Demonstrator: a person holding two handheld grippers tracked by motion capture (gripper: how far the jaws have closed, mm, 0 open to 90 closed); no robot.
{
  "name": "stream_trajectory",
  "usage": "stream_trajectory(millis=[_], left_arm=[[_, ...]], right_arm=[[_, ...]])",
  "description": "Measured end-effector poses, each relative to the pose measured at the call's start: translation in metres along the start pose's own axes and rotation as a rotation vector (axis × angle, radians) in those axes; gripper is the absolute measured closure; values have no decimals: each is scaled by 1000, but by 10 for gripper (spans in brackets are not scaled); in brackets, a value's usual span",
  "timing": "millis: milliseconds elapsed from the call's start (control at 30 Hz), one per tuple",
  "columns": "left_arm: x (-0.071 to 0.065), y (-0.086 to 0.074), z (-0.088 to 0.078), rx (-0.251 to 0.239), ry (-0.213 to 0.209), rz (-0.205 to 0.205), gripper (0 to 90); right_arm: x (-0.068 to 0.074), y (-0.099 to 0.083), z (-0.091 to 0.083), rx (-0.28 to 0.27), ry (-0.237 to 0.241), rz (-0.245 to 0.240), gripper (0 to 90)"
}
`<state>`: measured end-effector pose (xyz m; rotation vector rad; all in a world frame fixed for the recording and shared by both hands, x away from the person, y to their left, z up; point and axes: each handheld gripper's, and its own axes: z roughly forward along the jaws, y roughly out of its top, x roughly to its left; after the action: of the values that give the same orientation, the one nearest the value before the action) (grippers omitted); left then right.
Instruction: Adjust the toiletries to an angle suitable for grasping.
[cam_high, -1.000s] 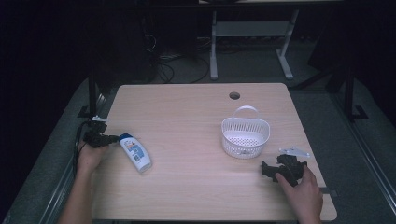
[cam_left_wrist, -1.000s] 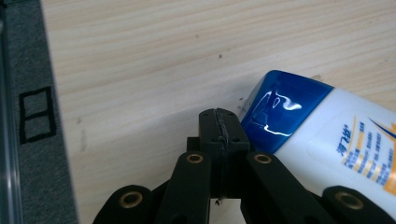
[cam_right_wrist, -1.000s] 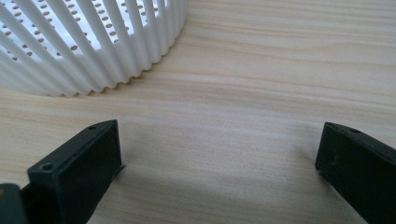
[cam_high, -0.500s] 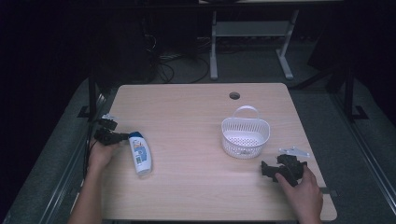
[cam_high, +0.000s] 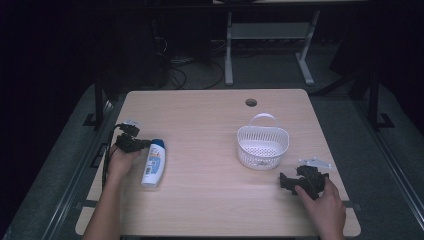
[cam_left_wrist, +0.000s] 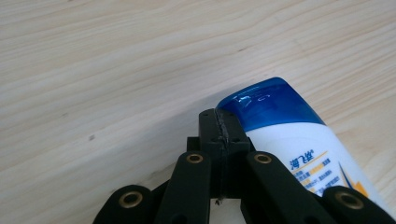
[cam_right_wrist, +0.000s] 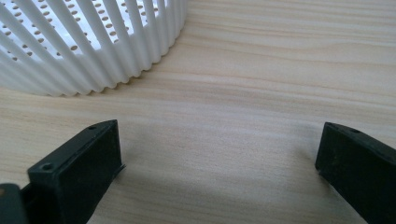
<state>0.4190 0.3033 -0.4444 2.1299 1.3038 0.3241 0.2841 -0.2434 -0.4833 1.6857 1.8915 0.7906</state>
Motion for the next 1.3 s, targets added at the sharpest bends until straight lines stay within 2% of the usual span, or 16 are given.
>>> stream_trajectory(millis=[333,633,733,800,933,1067,1167,1300], left_arm=[[-16,4,10,7,-34,34,900],[-35,9,14,12,-66,83,900],[-36,10,13,5,-57,94,900],[-34,10,10,-7,-62,77,899],[-31,10,-3,-28,-60,66,832],[-32,13,-14,-46,-62,56,676],[-38,17,-19,-35,-88,54,562],[-48,23,-22,-21,-90,83,453]], right_arm=[[0,0,0,0,0,0,0],[0,0,0,0,0,0,0],[0,0,0,0,0,0,0],[0,0,0,0,0,0,0],[0,0,0,0,0,-1,0],[0,0,0,0,0,-1,0],[0,0,0,0,0,0,0],[0,0,0,0,0,0,0]])
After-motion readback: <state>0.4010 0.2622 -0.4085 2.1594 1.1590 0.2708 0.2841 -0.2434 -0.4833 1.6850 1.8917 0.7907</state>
